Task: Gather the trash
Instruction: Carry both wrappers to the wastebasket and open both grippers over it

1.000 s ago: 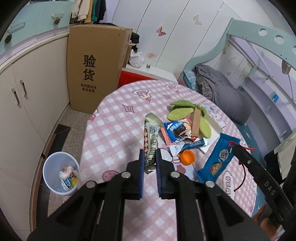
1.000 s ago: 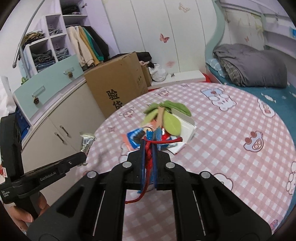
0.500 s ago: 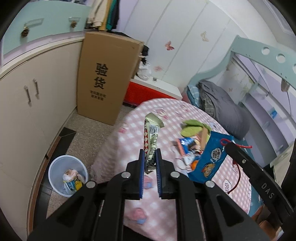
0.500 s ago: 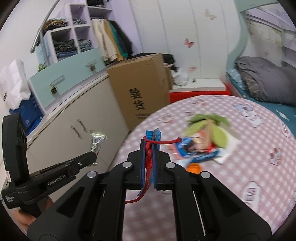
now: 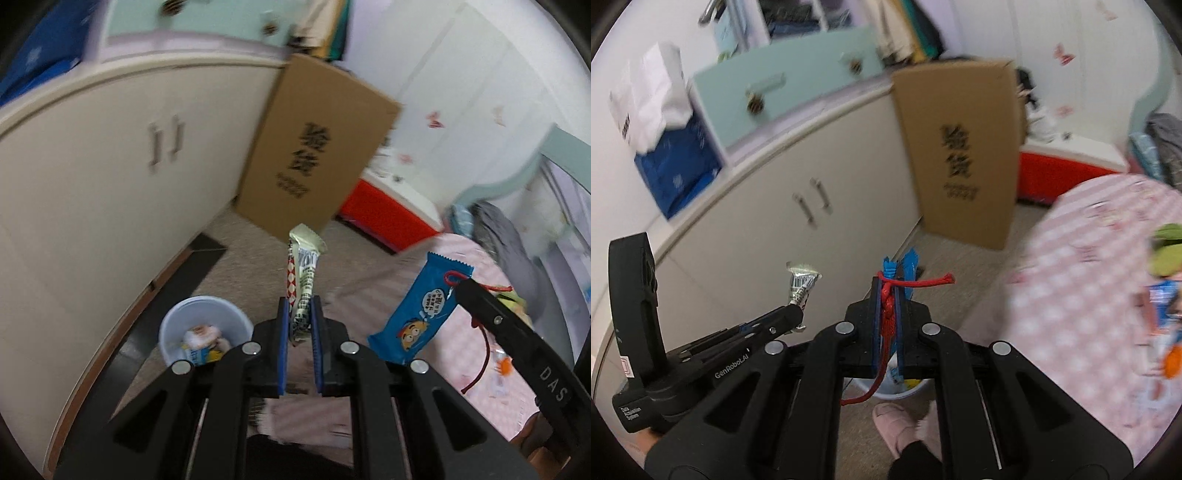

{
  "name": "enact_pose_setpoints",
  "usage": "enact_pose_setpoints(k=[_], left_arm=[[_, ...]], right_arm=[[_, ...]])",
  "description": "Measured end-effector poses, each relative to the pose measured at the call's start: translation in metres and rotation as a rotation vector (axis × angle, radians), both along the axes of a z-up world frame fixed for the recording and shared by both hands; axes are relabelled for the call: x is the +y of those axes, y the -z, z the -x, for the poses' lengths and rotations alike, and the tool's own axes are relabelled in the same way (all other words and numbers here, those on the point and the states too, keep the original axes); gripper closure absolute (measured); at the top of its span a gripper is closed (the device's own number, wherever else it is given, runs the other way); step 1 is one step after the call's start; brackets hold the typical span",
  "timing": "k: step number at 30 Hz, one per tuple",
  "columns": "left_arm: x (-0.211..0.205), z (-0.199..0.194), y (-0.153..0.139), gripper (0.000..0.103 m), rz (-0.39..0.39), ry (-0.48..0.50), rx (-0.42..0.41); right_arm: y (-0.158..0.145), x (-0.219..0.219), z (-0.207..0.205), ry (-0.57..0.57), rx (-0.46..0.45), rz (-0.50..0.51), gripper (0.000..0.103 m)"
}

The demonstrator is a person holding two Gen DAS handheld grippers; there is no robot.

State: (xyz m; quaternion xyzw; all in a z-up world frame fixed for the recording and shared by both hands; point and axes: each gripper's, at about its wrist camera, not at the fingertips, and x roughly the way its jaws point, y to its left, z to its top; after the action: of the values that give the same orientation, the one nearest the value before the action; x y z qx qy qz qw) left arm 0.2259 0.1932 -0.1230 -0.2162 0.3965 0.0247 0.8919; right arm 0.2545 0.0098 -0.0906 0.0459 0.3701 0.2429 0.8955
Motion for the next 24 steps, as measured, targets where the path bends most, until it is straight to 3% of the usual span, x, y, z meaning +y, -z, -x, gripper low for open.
enact_pose_setpoints(k=[6, 9, 10, 11, 12, 16, 24], left_arm=[[0.062, -0.017, 0.053, 0.092, 0.002, -0.106, 0.09], [0.079, -0.024, 0.077, 0.092, -0.002, -0.137, 0.13], [0.084, -0.028, 0.087, 0.092, 0.0, -0.145, 0.147], [0.089, -0.032, 0.097, 0.092, -0.002, -0.152, 0.166], [0.091, -0.035, 0.105, 0.092, -0.007, -0.157, 0.182], [0.097, -0.049, 0.135, 0.092, -0.021, -0.159, 0.247], [0.089, -0.06, 0.157, 0.092, -0.014, -0.143, 0.281]], right_arm=[[0.064, 0.07, -0.032, -0.083, 0.104, 0.068, 0.097], [0.109, 0.1, -0.053, -0.13, 0.205, 0.096, 0.092], [0.124, 0.107, -0.059, -0.127, 0.219, 0.116, 0.073], [0.135, 0.112, -0.064, -0.113, 0.224, 0.154, 0.039], [0.147, 0.115, -0.067, -0.093, 0.224, 0.179, 0.035], [0.179, 0.116, -0.078, -0.096, 0.298, 0.186, 0.036], [0.175, 0.096, -0.085, -0.048, 0.285, 0.154, 0.036]])
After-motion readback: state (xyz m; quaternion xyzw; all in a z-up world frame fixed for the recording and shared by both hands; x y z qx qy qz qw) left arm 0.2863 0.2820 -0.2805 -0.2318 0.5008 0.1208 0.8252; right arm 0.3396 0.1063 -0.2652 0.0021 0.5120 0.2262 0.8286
